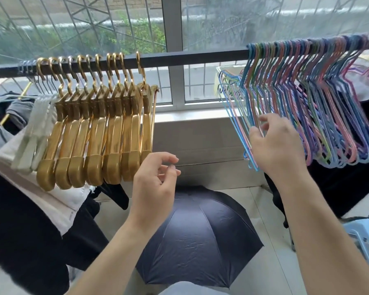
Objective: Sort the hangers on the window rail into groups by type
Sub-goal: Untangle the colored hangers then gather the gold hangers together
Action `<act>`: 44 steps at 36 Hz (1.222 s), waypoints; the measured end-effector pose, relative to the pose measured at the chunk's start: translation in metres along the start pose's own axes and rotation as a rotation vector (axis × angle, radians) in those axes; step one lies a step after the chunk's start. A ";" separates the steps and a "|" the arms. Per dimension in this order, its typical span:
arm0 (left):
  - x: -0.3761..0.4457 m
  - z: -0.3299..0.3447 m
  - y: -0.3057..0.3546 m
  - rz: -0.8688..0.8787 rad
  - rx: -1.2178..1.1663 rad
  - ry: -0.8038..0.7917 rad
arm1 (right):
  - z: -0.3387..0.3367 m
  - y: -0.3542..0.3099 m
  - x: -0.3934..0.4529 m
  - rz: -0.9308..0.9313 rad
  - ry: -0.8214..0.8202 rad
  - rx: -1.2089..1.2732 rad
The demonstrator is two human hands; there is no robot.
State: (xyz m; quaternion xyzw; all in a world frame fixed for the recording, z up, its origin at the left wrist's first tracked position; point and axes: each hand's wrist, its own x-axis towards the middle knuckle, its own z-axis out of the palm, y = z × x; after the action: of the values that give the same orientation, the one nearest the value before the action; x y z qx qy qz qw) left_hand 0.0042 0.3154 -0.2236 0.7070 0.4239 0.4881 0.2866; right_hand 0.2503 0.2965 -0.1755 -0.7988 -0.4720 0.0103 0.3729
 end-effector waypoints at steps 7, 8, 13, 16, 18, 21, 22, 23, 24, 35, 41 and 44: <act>0.005 -0.010 -0.002 0.005 0.004 0.031 | 0.011 -0.018 -0.011 -0.058 -0.077 0.185; 0.005 -0.015 -0.004 -0.003 0.009 0.049 | 0.016 -0.019 -0.015 -0.047 -0.142 0.201; 0.021 -0.054 -0.009 -0.020 0.111 0.126 | 0.047 -0.035 -0.019 -0.025 -0.421 0.220; 0.050 -0.082 -0.011 -0.052 0.198 0.102 | 0.064 -0.066 -0.011 -0.047 -0.537 0.242; 0.069 -0.096 -0.011 -0.115 0.255 0.024 | 0.075 -0.085 -0.006 -0.074 -0.574 0.272; 0.084 -0.109 -0.004 -0.160 0.315 -0.046 | 0.091 -0.113 -0.002 -0.086 -0.601 0.310; 0.087 -0.112 -0.001 -0.161 0.309 -0.053 | 0.096 -0.121 -0.001 -0.076 -0.599 0.328; 0.090 -0.115 0.000 -0.162 0.301 -0.054 | 0.101 -0.130 0.000 -0.056 -0.598 0.353; 0.092 -0.116 0.001 -0.170 0.297 -0.060 | 0.105 -0.136 -0.002 -0.019 -0.607 0.383; 0.093 -0.102 -0.016 -0.152 0.232 -0.016 | 0.136 -0.131 -0.026 0.169 -0.654 0.473; 0.092 -0.095 -0.018 -0.123 0.171 0.027 | 0.135 -0.139 -0.027 0.137 -0.641 0.518; 0.088 -0.088 -0.019 -0.112 0.135 0.063 | 0.135 -0.139 -0.031 0.189 -0.584 0.579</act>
State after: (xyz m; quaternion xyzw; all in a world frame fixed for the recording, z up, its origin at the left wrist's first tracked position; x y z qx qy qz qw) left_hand -0.0699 0.4012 -0.1685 0.6843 0.5035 0.4637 0.2514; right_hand 0.0793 0.3904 -0.1997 -0.6642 -0.4602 0.4025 0.4302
